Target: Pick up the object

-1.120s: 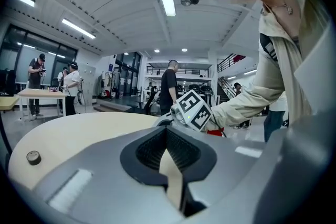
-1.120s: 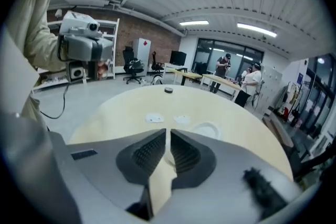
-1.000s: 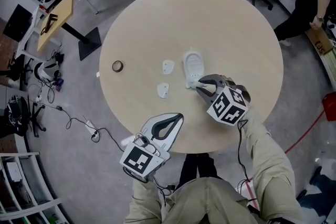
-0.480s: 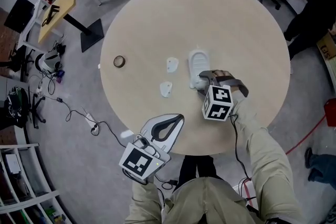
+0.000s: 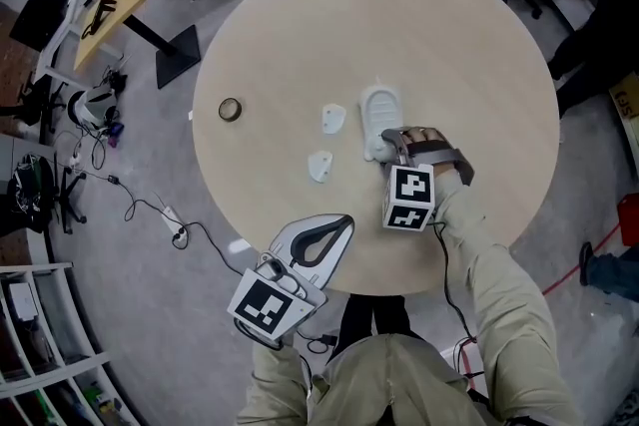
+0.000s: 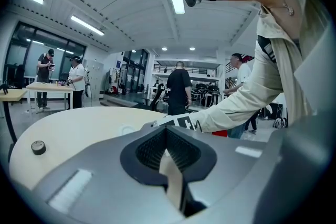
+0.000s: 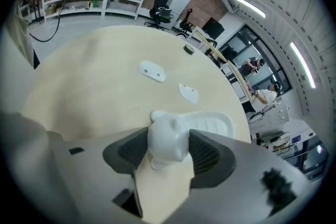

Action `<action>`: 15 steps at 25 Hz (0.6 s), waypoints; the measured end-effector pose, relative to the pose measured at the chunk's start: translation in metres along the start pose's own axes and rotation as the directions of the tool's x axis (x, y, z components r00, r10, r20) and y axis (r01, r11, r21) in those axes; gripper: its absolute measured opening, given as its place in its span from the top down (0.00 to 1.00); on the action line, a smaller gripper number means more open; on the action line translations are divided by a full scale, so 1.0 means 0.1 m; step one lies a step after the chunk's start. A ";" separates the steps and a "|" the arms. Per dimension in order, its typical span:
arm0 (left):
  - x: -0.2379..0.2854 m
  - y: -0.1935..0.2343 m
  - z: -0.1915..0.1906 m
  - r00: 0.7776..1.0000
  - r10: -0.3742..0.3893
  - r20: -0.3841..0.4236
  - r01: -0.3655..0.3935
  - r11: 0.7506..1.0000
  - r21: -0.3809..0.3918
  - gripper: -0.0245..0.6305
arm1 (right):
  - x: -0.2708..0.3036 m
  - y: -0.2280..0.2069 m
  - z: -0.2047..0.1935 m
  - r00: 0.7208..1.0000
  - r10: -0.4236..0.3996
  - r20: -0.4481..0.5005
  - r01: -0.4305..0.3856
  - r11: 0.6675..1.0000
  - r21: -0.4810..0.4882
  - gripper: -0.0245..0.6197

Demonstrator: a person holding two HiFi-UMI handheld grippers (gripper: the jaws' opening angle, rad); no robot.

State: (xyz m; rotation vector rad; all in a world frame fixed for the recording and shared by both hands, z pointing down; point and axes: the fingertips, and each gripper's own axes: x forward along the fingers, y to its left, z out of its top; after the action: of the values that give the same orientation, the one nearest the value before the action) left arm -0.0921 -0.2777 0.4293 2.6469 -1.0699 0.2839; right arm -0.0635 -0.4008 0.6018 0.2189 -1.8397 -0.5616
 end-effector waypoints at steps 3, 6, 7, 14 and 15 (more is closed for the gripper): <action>0.02 0.02 0.01 1.000 -0.001 0.001 0.001 1.000 0.000 0.95 | 0.04 -0.04 -0.03 0.998 -0.015 -0.058 0.012 0.999 -0.042 0.58; 0.00 0.02 0.04 1.000 -0.003 0.001 0.003 1.000 -0.004 0.95 | 0.03 -0.05 -0.01 0.995 -0.007 -0.097 0.004 0.999 -0.038 0.58; -0.01 0.02 0.04 1.000 -0.004 0.000 0.004 1.000 -0.004 0.95 | 0.03 -0.05 -0.01 0.994 -0.006 -0.108 0.002 0.999 -0.035 0.58; -0.03 0.01 0.02 1.000 -0.005 0.005 0.005 1.000 -0.003 0.95 | 0.07 -0.07 0.00 0.990 -0.007 -0.139 0.006 1.000 -0.009 0.58; -0.04 0.01 0.03 1.000 -0.004 0.007 0.004 1.000 -0.003 0.95 | 0.06 -0.07 0.01 0.991 -0.008 -0.135 0.007 1.000 -0.004 0.58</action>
State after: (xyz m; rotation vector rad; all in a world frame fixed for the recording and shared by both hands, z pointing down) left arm -0.0952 -0.2771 0.4256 2.6492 -1.0660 0.2727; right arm -0.0672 -0.4091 0.6036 0.2559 -1.7072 -0.5418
